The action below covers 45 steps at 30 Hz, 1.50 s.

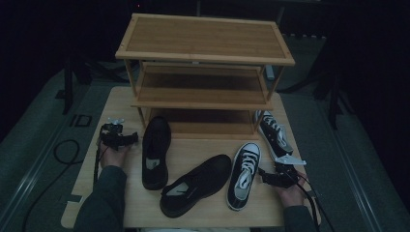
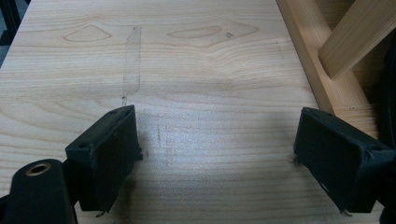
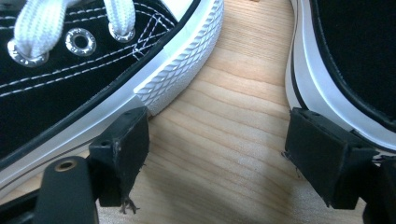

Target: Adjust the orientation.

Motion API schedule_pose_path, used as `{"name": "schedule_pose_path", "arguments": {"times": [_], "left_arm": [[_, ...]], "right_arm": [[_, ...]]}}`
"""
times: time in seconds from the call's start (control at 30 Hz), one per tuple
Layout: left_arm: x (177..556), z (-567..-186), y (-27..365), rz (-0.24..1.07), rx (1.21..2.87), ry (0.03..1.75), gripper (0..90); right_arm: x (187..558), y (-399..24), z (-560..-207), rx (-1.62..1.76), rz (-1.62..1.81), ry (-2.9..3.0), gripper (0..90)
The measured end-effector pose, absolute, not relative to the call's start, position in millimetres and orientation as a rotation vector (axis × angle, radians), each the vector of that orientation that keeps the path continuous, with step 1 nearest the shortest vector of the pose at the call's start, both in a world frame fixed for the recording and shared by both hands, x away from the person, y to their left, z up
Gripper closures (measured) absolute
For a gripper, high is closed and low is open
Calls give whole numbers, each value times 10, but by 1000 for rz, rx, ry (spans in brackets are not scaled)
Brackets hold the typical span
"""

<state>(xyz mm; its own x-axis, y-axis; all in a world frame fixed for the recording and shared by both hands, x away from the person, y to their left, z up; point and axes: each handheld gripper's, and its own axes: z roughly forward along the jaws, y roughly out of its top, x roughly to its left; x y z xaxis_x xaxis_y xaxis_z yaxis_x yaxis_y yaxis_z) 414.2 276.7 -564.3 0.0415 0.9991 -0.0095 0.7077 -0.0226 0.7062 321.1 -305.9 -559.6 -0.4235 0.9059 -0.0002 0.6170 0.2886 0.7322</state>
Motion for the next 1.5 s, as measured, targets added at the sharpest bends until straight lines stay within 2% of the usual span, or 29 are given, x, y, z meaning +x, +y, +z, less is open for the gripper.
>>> {"name": "schedule_pose_path", "arguments": {"times": [0.27, 0.37, 0.5, 0.93, 1.2, 1.5], "left_arm": [[4133, -5630, 2775, 697, 1793, 1723, 166], [4113, -5602, 2777, 680, 1809, 1715, 241], [4103, -5587, 2783, 672, 1821, 1713, 293], [4096, -5580, 2801, 664, 1833, 1702, 310], [4062, -5535, 2801, 640, 1870, 1688, 438], [3977, -5402, 2842, 592, 1881, 1649, 456]], "right_arm": [[3210, -3059, -5596, 1365, 934, 2146, 218], [3211, -3059, -5596, 1365, 934, 2146, 218], [3210, -3059, -5596, 1365, 934, 2146, 218], [3210, -3059, -5597, 1365, 934, 2146, 218], [3210, -3060, -5596, 1365, 934, 2146, 218], [3210, -3060, -5596, 1365, 934, 2146, 217]]}}
